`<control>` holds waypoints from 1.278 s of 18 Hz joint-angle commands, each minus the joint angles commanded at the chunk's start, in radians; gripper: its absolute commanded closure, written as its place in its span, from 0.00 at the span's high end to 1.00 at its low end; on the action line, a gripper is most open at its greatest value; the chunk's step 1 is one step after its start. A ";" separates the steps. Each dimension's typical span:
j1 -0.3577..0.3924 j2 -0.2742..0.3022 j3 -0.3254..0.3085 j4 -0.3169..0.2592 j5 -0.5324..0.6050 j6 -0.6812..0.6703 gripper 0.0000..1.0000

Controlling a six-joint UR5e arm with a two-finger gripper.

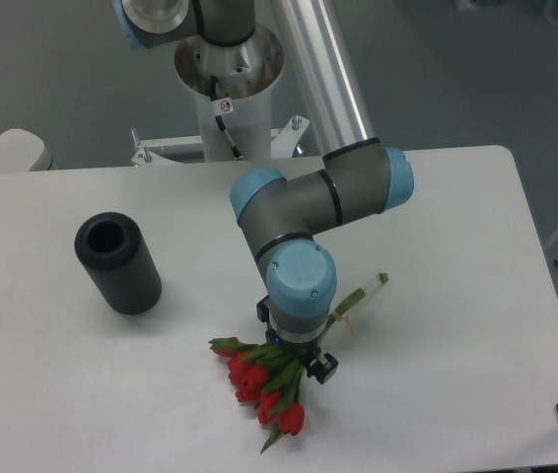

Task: Place the flowers on the table
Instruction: 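Open the gripper to release the tulips onto the table, then raise the open gripper up away from the tulips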

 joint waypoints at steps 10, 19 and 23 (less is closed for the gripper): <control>0.084 0.034 0.055 -0.052 0.005 0.113 1.00; 0.221 0.089 0.054 -0.144 0.012 0.376 1.00; 0.230 0.086 0.048 -0.140 0.012 0.391 1.00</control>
